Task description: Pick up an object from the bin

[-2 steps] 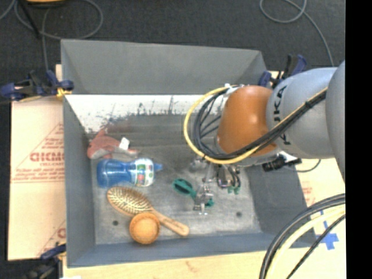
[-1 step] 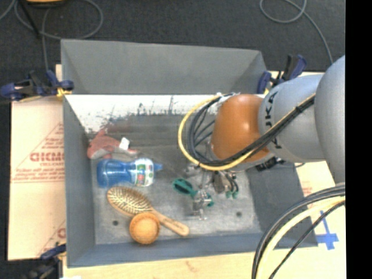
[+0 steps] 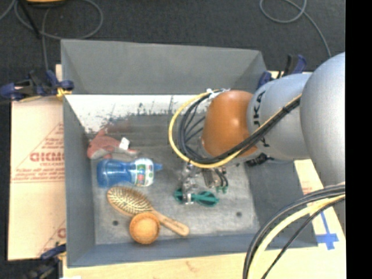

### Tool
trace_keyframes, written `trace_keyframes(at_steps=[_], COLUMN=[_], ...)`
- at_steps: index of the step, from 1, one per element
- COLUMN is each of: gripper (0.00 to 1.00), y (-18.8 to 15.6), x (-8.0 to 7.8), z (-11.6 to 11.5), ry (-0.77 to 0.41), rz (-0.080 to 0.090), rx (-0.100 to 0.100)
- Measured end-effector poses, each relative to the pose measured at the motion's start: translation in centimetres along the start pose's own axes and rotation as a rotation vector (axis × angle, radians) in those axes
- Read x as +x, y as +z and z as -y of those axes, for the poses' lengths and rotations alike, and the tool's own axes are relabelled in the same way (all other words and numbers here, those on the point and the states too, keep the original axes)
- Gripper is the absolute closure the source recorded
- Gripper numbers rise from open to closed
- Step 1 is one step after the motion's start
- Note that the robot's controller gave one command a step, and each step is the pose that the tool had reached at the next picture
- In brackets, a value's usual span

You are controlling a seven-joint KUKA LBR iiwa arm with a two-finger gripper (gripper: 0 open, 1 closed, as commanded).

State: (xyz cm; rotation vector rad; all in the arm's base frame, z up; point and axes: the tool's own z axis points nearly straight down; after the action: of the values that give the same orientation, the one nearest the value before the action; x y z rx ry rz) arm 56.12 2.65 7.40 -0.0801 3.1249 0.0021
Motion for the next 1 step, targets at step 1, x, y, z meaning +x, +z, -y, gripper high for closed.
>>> trace_keyframes(at_steps=[1], gripper=[0.00], y=[0.21], x=[0.25], z=[-0.01], ry=[0.000], rz=[-0.009], rx=[0.000])
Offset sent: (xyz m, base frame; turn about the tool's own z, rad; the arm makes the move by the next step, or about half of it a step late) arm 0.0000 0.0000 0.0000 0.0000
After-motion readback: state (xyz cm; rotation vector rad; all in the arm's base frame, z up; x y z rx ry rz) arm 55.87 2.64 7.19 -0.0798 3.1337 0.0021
